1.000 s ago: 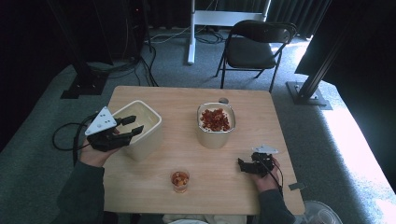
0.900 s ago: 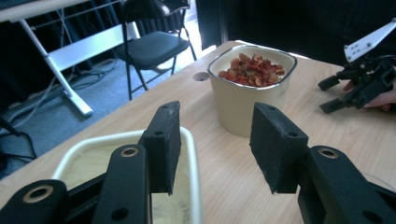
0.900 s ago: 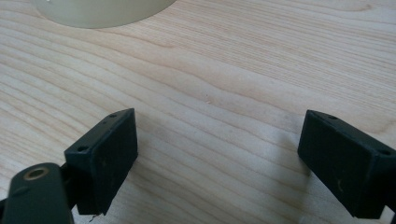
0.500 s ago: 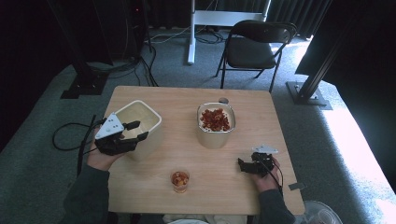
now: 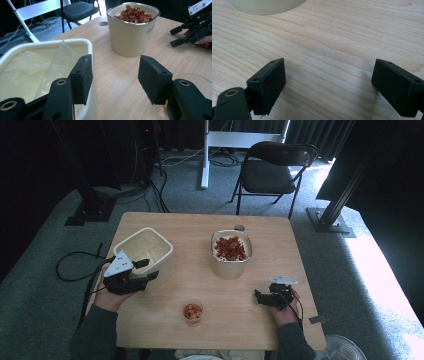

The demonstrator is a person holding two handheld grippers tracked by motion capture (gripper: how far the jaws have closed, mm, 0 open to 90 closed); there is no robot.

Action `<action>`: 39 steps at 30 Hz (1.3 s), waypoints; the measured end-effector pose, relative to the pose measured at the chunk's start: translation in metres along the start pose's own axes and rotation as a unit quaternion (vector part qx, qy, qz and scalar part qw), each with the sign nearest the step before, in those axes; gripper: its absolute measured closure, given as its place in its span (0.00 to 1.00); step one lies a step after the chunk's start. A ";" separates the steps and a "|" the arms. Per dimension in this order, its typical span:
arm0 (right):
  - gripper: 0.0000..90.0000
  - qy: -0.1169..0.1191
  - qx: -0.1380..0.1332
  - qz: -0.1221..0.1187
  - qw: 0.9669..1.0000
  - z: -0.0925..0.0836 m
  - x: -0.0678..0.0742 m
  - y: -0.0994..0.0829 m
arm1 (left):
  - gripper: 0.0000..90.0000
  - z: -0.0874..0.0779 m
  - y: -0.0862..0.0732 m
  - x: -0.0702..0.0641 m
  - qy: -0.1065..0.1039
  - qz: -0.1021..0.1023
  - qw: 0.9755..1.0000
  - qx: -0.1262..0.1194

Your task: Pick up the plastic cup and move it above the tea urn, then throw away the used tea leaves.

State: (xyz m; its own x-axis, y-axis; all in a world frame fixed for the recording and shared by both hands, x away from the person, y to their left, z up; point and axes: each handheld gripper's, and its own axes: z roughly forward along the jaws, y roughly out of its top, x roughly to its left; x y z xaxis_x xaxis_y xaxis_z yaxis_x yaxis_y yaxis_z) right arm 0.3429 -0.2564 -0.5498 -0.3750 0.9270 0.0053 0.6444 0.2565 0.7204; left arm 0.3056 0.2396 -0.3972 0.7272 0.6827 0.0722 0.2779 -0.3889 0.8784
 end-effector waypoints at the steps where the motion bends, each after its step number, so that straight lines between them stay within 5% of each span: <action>1: 0.13 0.000 0.000 0.000 1.000 0.000 0.000 0.000 | 0.51 0.000 -0.002 -0.002 -0.001 -0.001 1.000 0.002; 16: 0.18 0.008 0.010 -0.007 1.000 -0.005 0.004 -0.001 | 0.41 0.010 -0.050 -0.043 -0.036 -0.001 0.998 0.045; 30: 0.25 0.013 0.013 -0.034 0.999 -0.011 0.014 -0.001 | 0.40 0.040 -0.087 -0.077 -0.101 -0.015 0.993 0.064; 39: 0.33 0.071 -0.039 -0.063 0.995 -0.026 0.034 0.004 | 0.45 0.070 -0.093 -0.099 -0.123 0.018 0.988 0.089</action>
State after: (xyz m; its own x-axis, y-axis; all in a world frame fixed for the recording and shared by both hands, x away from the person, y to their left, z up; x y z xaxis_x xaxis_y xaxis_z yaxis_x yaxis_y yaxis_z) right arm 0.3155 -0.2312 -0.5292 -0.5427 0.8399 0.0055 0.5350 0.3406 0.7732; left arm 0.2517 0.1652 -0.5194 0.8633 0.5037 -0.0334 0.3382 -0.5280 0.7790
